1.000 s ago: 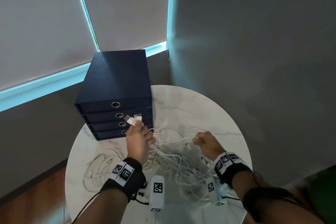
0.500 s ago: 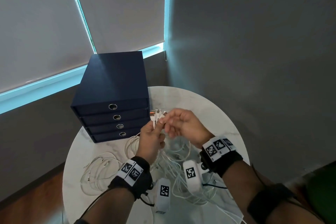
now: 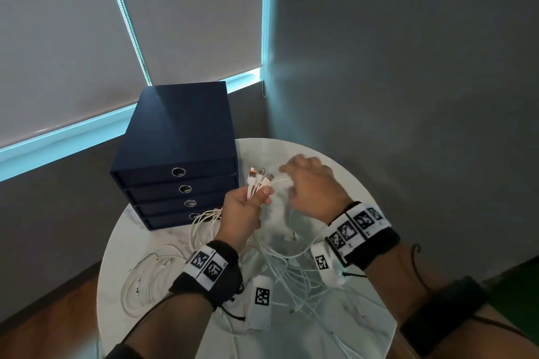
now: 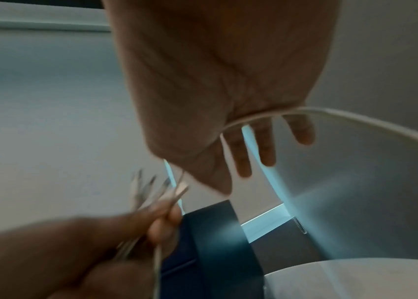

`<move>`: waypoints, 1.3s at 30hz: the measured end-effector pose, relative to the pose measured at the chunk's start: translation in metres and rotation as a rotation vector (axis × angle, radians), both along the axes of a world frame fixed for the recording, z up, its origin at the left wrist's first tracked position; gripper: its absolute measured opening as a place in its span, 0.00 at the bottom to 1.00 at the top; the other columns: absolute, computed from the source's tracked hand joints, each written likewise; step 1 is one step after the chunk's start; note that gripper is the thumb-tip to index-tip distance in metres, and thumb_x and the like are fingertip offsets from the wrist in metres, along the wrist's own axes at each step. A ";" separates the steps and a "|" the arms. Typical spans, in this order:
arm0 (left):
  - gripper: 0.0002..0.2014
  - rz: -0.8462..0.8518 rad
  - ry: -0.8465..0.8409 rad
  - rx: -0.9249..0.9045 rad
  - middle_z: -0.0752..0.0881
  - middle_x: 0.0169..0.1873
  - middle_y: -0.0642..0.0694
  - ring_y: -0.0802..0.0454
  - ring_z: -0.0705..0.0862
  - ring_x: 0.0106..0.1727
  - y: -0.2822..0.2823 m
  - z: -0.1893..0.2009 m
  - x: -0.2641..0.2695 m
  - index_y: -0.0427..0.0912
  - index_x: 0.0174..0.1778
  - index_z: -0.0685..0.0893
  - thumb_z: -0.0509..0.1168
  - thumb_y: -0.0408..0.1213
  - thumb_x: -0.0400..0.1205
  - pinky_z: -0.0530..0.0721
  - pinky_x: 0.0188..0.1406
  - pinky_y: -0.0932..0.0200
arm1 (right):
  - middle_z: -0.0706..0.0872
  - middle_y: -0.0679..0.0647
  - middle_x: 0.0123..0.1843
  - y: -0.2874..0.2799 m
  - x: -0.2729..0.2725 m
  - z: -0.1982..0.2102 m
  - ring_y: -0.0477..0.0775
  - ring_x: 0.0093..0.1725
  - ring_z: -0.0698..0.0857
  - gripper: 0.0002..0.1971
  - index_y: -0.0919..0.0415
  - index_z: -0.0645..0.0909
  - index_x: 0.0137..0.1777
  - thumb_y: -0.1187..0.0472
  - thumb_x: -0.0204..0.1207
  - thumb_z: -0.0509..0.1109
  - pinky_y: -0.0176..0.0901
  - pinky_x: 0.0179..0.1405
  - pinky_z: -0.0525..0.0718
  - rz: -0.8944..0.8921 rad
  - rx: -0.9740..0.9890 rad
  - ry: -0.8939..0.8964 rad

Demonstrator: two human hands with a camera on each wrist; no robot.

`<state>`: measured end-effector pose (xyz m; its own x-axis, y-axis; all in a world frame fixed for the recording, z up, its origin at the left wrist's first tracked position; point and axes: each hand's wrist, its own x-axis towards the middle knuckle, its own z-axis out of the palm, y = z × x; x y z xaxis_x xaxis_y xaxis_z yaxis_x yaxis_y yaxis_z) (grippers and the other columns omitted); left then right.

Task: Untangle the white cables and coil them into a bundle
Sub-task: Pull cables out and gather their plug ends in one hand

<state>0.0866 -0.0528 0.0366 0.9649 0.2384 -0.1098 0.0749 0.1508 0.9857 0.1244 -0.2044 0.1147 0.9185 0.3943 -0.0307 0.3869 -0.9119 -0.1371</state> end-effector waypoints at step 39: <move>0.15 0.226 0.083 -0.503 0.65 0.20 0.53 0.60 0.60 0.17 0.032 -0.013 -0.009 0.43 0.39 0.77 0.55 0.39 0.92 0.58 0.12 0.67 | 0.74 0.52 0.24 -0.130 0.075 0.005 0.48 0.17 0.74 0.13 0.55 0.78 0.36 0.66 0.80 0.58 0.36 0.21 0.74 -0.960 1.620 -0.106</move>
